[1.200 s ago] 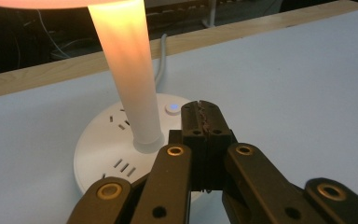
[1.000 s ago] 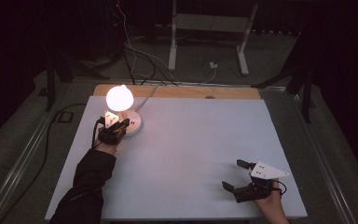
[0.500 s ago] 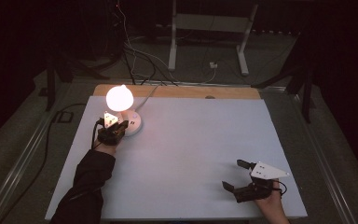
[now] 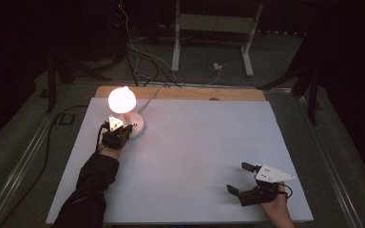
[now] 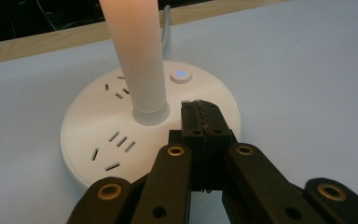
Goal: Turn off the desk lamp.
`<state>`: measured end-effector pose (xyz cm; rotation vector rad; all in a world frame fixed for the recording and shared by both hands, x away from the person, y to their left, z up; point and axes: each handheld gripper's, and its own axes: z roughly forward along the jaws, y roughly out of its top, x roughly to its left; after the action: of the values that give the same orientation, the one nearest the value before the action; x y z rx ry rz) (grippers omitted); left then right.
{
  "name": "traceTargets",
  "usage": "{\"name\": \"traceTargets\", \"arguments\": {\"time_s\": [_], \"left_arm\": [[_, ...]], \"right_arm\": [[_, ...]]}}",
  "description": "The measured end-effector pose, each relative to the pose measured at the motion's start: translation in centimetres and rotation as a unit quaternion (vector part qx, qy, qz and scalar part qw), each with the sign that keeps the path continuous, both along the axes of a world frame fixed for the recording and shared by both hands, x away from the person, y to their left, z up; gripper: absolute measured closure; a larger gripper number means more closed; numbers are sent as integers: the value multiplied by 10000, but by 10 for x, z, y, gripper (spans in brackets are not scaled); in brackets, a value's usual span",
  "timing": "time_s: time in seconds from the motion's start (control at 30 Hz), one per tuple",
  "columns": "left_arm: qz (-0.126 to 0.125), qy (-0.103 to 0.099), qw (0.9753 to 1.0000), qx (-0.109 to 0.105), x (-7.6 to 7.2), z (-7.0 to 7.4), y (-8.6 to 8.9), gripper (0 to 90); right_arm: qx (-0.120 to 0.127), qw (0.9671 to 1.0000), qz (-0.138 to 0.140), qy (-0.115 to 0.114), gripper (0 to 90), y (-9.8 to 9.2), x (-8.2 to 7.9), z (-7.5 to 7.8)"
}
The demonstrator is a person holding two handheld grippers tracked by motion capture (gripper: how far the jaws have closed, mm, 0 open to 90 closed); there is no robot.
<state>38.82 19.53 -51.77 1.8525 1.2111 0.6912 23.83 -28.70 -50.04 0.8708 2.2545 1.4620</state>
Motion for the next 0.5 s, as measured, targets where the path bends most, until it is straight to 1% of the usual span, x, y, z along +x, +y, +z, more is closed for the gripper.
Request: {"name": "traceTargets", "arguments": {"time_s": [0.17, 0.5], "left_arm": [[0, -15, 9999, 106, 0, -1, -2, 900], [24, -11, 10000, 83, 1, -2, 0, 900]], "right_arm": [[-9, 10000, -1, 3, 0, 0, 0, 0], [-15, 10000, 12, 14, 0, 0, 0, 0]]}}
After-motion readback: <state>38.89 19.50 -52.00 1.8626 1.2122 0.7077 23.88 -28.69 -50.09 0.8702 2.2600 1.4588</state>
